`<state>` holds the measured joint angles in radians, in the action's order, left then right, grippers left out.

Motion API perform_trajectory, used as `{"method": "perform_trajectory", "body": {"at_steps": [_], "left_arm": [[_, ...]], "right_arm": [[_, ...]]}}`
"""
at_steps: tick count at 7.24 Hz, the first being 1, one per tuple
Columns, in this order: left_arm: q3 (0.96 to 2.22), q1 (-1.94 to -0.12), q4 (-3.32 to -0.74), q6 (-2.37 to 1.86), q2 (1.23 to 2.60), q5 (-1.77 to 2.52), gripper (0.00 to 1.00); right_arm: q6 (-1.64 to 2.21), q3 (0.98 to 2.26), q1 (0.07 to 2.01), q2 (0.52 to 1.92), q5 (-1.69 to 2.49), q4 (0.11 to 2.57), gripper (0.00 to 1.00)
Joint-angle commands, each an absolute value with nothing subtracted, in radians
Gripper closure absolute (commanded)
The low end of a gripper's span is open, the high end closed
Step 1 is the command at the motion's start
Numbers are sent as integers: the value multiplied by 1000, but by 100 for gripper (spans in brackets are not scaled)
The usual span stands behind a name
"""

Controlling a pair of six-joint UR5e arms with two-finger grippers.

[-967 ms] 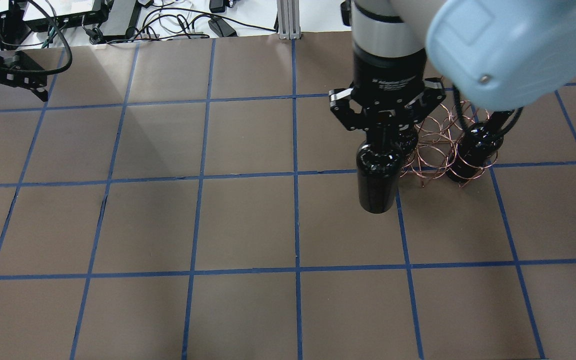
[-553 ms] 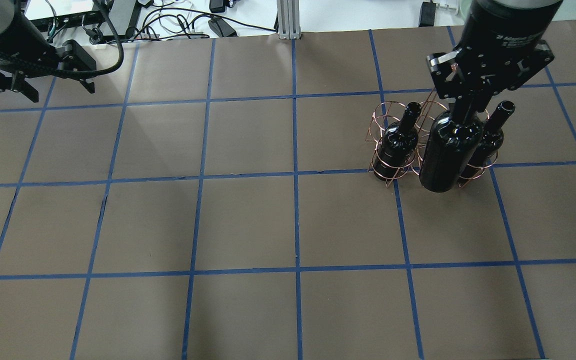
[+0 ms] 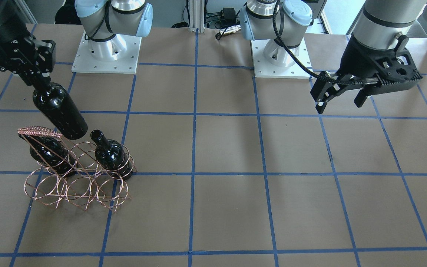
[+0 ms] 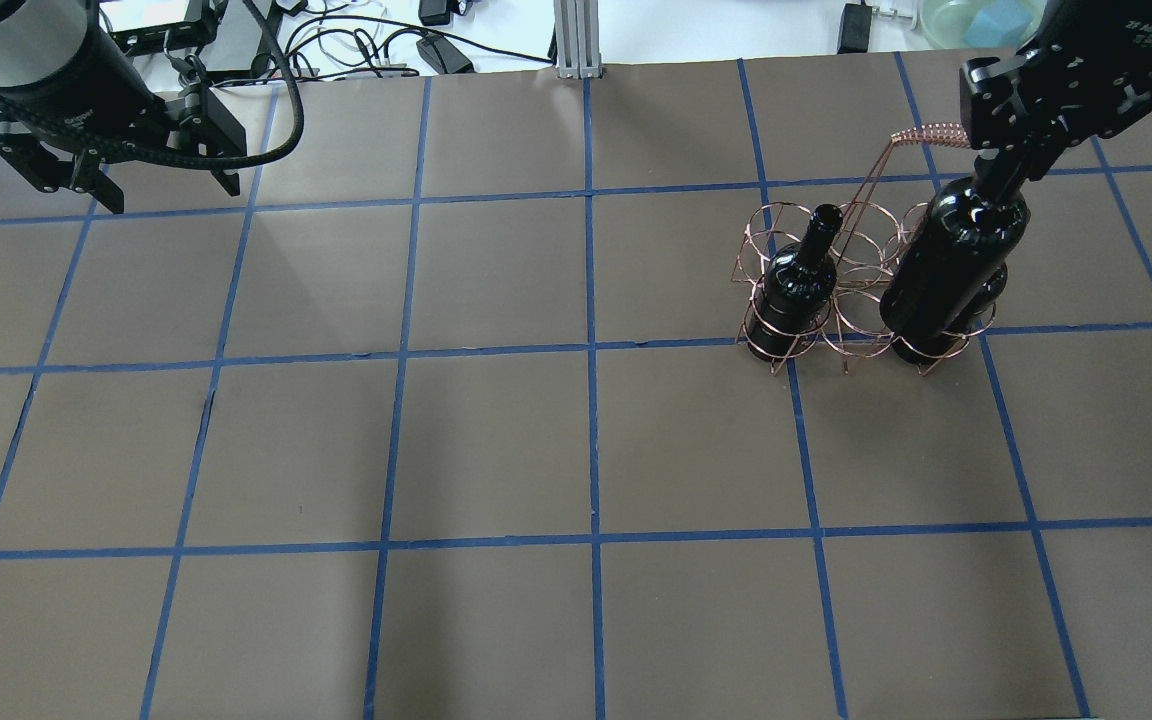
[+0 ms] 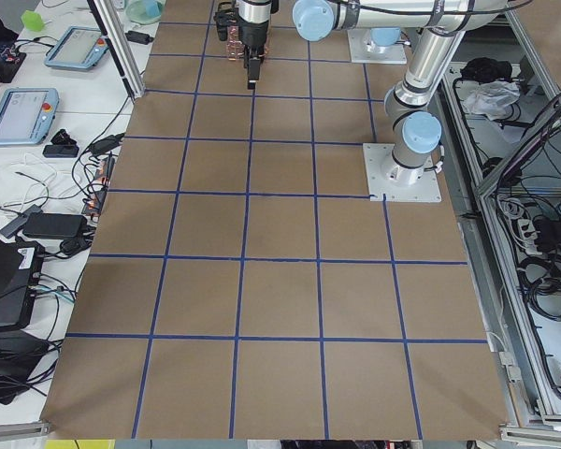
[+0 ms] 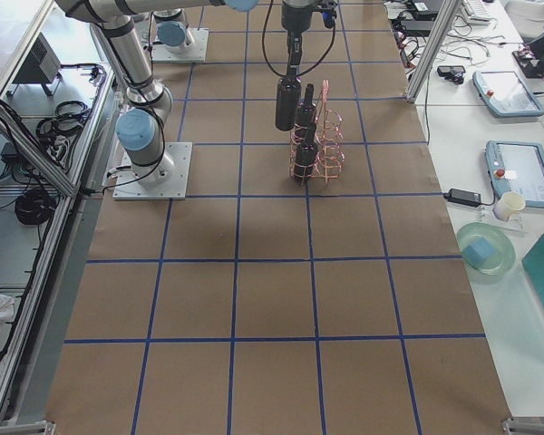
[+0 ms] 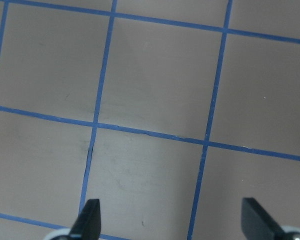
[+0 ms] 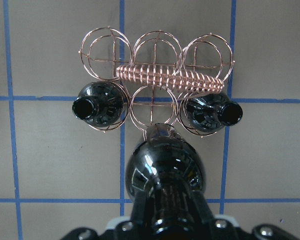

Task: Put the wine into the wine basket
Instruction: 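Lift the bottle with the right gripper and carry it over the wire rack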

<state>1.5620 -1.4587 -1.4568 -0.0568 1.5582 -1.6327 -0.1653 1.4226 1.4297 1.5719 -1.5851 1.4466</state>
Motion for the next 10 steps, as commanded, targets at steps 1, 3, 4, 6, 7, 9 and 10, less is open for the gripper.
{"method": "perform_trajectory", "body": {"at_steps": [1,3,4,6,7,9,10], "left_arm": [[1568,-1480,-1459,-83,1559,-1634,0],[1583,-1483,-1457,-83,1555,-1631,0],[1583,-1483,-1457,-83,1558,-1631,0],[1582,-1483,-1453,-98,1556,-1643,0],[1582,-1483,-1454,-97,1551,-1637,0],[1574,-1476,-1442,-91,1552,-1638,0],[1565,-1464,-1446,-84,1549,-1643,0]], "right_arm": [[-169,1424,1428,1531,-1577,1489,100],[-181,1425,1428,1513,-1577,1517,100],[-184,1430,1430,1500,-1577,1525,100],[-187,1431,1431,1488,-1574,1543,100],[-181,1431,1431,1486,-1556,1543,100],[-190,1431,1434,1470,-1549,1560,100],[-190,1431,1434,1468,-1551,1563,100]]}}
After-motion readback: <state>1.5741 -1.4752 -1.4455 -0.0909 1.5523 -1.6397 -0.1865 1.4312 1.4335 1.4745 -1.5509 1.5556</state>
